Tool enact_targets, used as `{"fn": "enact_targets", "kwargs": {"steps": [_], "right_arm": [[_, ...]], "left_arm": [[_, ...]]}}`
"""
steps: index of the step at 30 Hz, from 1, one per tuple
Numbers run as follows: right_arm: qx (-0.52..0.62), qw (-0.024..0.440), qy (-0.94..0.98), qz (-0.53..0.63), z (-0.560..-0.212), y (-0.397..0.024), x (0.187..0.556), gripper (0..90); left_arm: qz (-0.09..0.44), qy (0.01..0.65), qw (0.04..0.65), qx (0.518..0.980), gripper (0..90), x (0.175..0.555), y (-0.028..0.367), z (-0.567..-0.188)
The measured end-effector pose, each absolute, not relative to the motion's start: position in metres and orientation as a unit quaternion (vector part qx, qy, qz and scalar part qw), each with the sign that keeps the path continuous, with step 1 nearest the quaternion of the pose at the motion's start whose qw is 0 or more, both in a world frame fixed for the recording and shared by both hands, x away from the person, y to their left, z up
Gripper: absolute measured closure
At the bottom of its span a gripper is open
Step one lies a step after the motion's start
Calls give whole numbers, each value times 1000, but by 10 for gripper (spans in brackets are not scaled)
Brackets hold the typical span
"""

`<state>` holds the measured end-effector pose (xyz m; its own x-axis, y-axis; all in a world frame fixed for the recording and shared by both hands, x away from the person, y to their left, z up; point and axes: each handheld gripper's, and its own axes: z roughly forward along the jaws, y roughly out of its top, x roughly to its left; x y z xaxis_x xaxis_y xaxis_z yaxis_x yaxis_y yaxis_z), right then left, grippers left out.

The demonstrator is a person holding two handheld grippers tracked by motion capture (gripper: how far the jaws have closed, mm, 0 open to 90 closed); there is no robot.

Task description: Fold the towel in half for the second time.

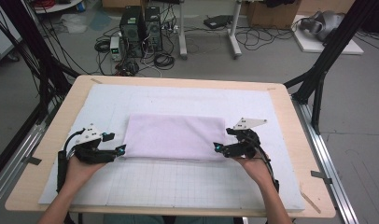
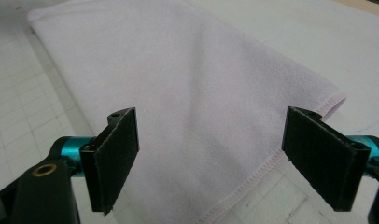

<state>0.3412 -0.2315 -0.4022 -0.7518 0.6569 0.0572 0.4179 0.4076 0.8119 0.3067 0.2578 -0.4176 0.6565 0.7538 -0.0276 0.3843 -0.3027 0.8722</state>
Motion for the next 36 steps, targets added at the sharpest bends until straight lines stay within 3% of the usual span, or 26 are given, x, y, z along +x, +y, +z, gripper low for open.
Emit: {"fn": "enact_targets", "kwargs": {"steps": [11,36], "right_arm": [[325,139,812,464,-399,-245,326,160],[331,145,803,473,-403,-274,293,150]], "left_arm": [[192,377,467,777,180,298,264,-416],[206,375,465,775,161,270,272,-411]]}}
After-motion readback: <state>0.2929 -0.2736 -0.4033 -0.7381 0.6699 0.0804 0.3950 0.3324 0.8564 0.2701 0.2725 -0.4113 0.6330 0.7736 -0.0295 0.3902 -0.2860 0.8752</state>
